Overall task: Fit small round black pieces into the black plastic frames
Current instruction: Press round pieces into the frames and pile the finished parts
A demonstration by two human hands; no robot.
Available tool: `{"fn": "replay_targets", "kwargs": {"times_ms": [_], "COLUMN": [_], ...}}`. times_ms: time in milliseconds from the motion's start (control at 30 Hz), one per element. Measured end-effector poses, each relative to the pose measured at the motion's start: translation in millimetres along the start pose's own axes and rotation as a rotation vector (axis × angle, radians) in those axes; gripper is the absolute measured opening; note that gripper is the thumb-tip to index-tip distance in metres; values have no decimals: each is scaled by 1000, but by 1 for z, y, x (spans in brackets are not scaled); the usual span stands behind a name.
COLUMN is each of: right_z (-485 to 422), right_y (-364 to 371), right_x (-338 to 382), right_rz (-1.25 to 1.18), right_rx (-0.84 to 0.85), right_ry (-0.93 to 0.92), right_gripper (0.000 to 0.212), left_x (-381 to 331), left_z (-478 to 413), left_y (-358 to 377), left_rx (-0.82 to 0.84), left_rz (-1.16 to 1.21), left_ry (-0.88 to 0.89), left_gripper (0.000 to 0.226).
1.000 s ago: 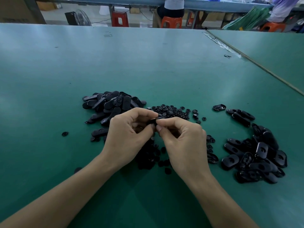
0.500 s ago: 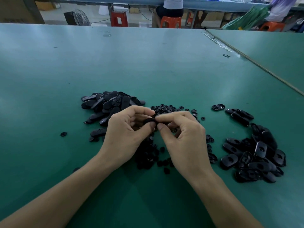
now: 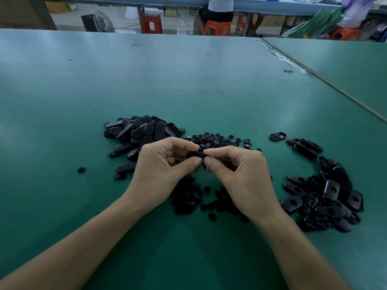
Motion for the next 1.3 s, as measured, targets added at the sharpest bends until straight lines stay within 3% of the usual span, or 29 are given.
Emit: {"fn": "replay_targets", "kwargs": {"times_ms": [367, 1067, 1133, 1300], "right_z": [-2, -5, -11, -40], "right_y": [1, 1, -8, -46], "right_x": [10, 7, 5, -13], "right_rz": [138, 69, 174, 729], "right_rx": [38, 15, -46, -81], "right_ry": [-67, 34, 42, 165], "right_gripper": [12, 17, 21, 41], "left_x": [4, 6, 8, 22], "left_z": [-1, -3, -4, -9], "left_y": [1, -6, -10, -25], "left_rx": [-8, -67, -115, -266], "left_rz": [-24, 55, 95, 239], "left_ry": [-34, 10, 9, -64], "left_gripper": [22, 27, 25, 27]}}
Point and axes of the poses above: each hand's wrist, its own z-axis away from the middle knuckle, its own y-axis out of the palm, x = y × z, the point moved 9 cm from there along -z, towards the middle knuckle, and after that the axes turned 2 degrees about -z, right-handed, at the moved point
